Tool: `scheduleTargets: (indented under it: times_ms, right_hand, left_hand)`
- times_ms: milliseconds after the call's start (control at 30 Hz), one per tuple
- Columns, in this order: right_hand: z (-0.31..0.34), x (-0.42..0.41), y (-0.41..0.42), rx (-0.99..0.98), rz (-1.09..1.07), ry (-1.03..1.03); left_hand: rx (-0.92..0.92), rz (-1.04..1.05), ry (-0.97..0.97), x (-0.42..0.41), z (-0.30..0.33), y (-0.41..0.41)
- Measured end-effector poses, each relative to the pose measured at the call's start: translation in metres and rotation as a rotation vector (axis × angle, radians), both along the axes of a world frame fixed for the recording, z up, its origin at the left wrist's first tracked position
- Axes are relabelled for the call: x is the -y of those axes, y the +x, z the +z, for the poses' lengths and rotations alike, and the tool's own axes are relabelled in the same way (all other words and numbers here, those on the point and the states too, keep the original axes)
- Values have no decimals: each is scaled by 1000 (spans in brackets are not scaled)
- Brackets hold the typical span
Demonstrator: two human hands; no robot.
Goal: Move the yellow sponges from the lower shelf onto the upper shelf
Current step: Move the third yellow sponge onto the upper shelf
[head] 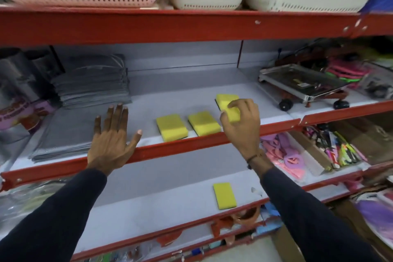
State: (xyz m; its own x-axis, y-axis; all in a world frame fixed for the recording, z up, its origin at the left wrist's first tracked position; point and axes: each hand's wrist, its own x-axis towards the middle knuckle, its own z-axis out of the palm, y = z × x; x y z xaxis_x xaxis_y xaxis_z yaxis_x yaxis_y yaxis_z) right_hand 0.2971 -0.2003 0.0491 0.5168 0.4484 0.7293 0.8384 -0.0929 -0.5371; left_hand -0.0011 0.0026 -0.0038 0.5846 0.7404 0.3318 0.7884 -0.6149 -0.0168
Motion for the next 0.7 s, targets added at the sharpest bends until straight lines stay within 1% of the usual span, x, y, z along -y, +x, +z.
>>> scheduleTargets:
  times_ms: [100,133,167,200,300,333,367,400,433,467,533,567,600,633,700]
  right_hand:
    - [-15,-26,37,-137,-47,-448]
    - [-20,-29,41,-148,-47,-509]
    - [-24,-29,40,-134,-54,-499]
    - [-26,-27,36,-104,-76,-413]
    - [-34,-6,25,-17,-219,60]
    - [-43,4,21,-20,-244,157]
    - [-61,13,18,-45,-240,183]
    - [-86,19,15,-96,-222,138]
    - [-121,23,13,-163,-215,40]
    - [-152,26,11,-249,-225,-120]
    - [-218,30,7,-405,-226,-607]
    - [-244,30,4,-426,-191,-858]
    - [-263,32,-1,-427,-141,-1060]
    - [-275,31,-7,-410,-96,-1167]
    - [-275,30,-18,-371,-21,-1159]
  left_hand:
    - [17,-3,7,-2,-3,0]
    - [20,-5,8,-4,-3,0]
    - [23,-6,12,-5,-4,0]
    - [26,-7,17,-6,-5,0]
    - [35,-11,30,-6,-8,1]
    - [42,-13,33,-6,-8,1]
    - [49,-13,40,-6,-8,2]
    - [53,-14,41,-7,-7,2]
    - [60,-13,39,-8,-10,2]
    - [77,-15,48,-9,-8,1]
    - [96,-15,46,-12,-11,0]
    - [99,-12,43,-13,-11,0]
    - [96,-6,37,-13,-11,1]
    - [91,-1,36,-14,-12,1]
    - [84,1,31,-14,-13,2]
